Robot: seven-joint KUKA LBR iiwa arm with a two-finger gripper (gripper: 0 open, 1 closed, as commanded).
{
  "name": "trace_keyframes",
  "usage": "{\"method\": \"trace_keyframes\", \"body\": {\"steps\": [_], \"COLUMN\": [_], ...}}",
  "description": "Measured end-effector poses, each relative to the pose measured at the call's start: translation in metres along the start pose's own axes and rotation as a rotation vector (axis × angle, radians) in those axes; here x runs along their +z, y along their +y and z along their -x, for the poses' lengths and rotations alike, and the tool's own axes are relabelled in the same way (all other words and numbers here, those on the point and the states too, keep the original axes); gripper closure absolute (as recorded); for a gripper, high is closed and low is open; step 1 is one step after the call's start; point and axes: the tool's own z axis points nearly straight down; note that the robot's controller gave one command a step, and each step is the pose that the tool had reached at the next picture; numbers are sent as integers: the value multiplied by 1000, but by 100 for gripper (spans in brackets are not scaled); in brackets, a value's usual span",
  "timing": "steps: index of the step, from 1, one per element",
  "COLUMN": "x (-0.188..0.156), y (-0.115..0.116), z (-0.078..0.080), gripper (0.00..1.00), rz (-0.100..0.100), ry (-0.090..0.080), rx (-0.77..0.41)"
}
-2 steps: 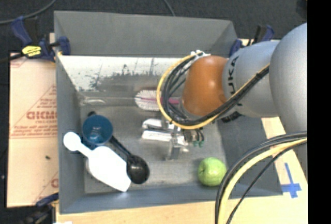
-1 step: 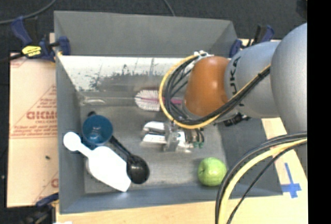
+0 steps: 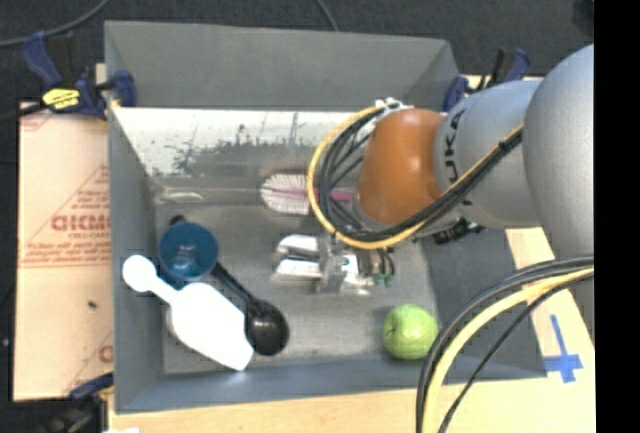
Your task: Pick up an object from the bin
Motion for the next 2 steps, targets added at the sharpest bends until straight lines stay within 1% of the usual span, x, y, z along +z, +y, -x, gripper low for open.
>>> {"method": "trace_keyframes", "body": {"steps": [1, 2], "x": [-2, -12], "y": [0, -1], "z": [-1, -3], "gripper": [100, 100], "rz": [0, -2], "ry": [0, 7], "rx": [0, -1]}}
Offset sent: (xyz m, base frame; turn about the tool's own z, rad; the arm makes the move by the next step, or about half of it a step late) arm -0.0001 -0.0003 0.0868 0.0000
